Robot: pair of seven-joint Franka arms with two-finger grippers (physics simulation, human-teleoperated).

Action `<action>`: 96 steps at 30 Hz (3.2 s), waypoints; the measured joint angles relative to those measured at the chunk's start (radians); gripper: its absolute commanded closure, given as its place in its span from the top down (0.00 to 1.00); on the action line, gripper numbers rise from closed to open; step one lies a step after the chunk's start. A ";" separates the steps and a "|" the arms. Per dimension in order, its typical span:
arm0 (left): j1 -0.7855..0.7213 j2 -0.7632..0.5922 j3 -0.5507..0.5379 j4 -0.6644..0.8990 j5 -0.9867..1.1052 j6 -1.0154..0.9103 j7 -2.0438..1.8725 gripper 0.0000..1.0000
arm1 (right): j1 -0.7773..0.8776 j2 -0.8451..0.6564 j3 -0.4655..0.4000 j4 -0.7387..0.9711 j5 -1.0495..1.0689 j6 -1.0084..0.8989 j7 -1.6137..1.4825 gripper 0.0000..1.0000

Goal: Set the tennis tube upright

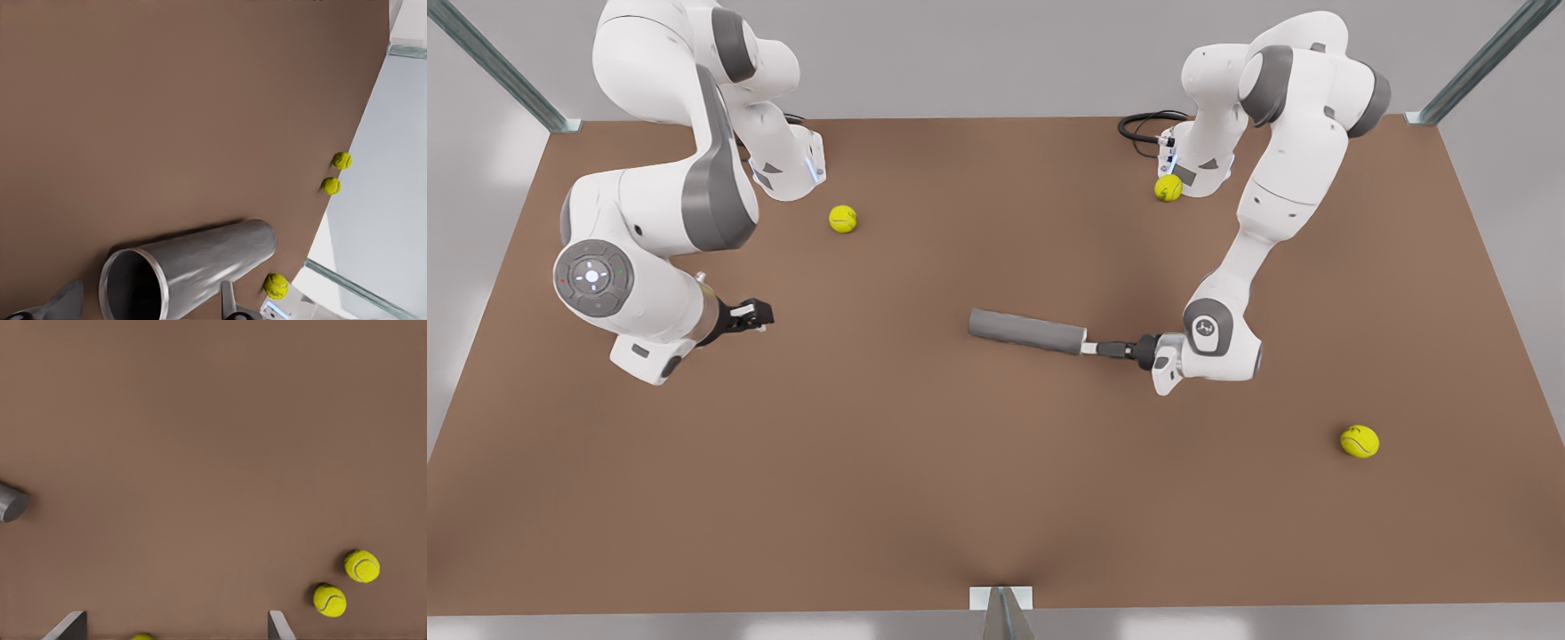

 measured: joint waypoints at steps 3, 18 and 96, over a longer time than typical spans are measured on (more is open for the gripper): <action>0.002 -0.002 -0.001 -0.001 -0.011 0.009 0.047 1.00 | 0.001 0.000 0.002 -0.001 0.000 -0.003 0.024 1.00; -0.038 -0.069 -0.002 -0.082 -0.069 -0.005 0.186 1.00 | 0.001 0.000 0.002 -0.004 -0.002 -0.008 0.100 1.00; 0.027 -0.535 0.167 0.126 0.836 -0.111 -0.028 0.21 | 0.019 -0.003 0.007 0.007 -0.003 -0.008 0.160 1.00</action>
